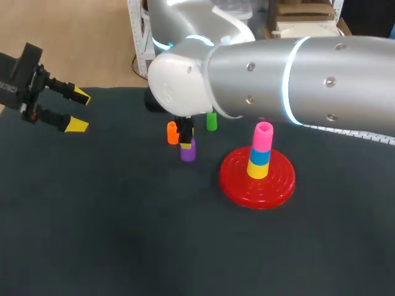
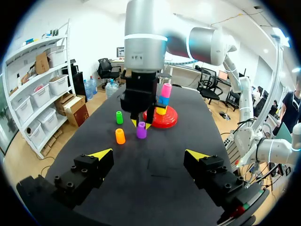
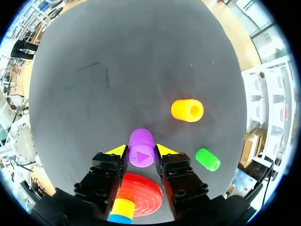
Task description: Pick up and stack the cylinders on the red base in this order: pink,purple,orange,green
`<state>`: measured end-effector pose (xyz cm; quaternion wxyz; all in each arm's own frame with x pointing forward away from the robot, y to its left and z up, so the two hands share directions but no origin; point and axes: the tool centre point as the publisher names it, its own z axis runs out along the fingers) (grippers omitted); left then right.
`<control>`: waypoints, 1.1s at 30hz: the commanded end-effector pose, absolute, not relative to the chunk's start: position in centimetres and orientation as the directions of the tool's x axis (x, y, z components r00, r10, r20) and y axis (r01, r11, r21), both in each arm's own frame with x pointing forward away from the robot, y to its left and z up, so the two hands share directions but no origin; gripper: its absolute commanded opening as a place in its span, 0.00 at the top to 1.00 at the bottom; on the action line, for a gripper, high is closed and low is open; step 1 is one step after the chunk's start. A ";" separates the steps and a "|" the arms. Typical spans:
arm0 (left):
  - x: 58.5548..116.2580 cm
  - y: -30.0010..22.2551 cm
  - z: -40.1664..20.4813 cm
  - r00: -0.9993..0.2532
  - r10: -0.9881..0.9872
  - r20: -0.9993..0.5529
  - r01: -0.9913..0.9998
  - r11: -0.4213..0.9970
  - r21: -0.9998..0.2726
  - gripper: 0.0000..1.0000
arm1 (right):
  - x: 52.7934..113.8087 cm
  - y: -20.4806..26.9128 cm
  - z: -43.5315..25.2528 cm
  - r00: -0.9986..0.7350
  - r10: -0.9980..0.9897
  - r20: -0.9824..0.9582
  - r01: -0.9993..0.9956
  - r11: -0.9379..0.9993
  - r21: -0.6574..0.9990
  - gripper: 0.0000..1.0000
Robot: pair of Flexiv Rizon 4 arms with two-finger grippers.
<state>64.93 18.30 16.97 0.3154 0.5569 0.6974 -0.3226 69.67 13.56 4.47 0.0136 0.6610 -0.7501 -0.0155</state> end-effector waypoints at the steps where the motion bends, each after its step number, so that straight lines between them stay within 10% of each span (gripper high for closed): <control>1: 64.9 18.3 16.9 -0.179 0.572 -0.800 0.980 0.172 -0.096 0.00 | 68.3 12.7 7.4 -0.102 -0.993 -0.060 -0.994 0.099 0.045 1.00; 33: 64.9 18.3 16.9 -0.179 0.572 -0.800 0.980 0.172 -0.096 0.00 | 65.5 6.5 14.7 -0.020 -0.999 -0.036 -1.000 0.020 0.006 1.00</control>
